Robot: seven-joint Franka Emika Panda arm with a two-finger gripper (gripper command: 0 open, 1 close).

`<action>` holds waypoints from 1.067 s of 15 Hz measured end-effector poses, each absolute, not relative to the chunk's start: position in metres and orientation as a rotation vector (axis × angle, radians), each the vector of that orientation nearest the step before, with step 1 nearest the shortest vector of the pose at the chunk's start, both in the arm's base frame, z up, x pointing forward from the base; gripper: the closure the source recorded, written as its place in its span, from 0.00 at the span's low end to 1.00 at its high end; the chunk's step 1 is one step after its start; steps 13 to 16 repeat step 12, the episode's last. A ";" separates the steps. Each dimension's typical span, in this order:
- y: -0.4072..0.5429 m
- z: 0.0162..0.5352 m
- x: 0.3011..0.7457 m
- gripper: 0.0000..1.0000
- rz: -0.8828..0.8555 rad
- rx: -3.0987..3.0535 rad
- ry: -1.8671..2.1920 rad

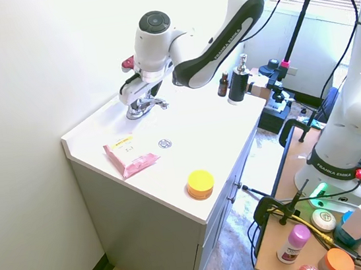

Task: Turn on the hot water

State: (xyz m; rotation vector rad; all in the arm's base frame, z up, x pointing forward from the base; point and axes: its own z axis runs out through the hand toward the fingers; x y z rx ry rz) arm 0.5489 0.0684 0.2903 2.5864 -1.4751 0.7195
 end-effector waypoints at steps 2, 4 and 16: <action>0.060 0.289 0.539 0.00 0.708 2.576 -1.486; 0.054 0.290 0.530 0.00 0.701 2.578 -1.512; 0.029 0.325 0.470 0.00 0.505 2.690 -1.605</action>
